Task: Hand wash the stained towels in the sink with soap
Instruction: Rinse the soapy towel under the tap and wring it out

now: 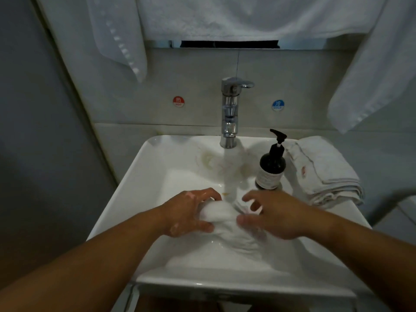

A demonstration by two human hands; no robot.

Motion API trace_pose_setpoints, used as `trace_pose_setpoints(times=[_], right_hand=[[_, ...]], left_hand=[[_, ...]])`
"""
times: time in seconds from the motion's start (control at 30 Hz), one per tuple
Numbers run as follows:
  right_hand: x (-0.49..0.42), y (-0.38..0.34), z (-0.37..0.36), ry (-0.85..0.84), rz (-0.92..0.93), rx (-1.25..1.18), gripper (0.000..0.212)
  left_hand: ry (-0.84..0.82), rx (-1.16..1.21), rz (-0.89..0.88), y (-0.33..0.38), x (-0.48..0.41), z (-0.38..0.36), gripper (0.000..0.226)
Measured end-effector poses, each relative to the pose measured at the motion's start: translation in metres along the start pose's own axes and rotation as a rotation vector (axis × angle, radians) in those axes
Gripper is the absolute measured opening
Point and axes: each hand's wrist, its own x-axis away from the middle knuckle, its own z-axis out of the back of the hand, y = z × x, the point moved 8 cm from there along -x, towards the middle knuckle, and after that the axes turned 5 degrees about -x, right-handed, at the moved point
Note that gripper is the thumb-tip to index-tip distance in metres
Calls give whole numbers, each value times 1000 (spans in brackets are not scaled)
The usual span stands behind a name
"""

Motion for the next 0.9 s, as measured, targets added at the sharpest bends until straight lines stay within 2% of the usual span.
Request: trace_pose_setpoints(times=[0.03,0.1,0.17,0.2,0.27,0.33,0.4,0.47,0.5,0.6,0.7,0.9], right_hand=[[-4,6,-11,-74,-13,-47,60],[-9,6,-20,-125,31,-206,43],[-15,9,-21,-140,-5,-425,28],[-17,13,-20,-122,-46,-477,27],[-17,17,-12,-45,-70,-485,28],[-13,11,-1,41,19,-452,25],[-4,-2,16,120,139,-323,23],[3,-15,31,194,220,-233,23],[7,-21,39,228,246,-235,22],[14,-39,62,306,327,-295,24],[24,-49,88,398,358,-325,23],[37,-54,128,444,413,-576,23]], left_hand=[[14,-18,-12,2,0,1,58],[31,-46,-31,5,0,2,58],[42,-55,-34,4,1,3,59],[48,-53,-38,4,1,3,59],[50,-65,-45,4,2,3,59],[26,-39,-39,5,3,4,63],[3,130,-10,9,6,8,69],[55,238,-4,21,7,18,68],[115,210,-13,29,5,25,65],[240,153,-31,51,1,43,50],[190,117,-36,57,-1,56,38],[194,108,42,44,9,90,44]])
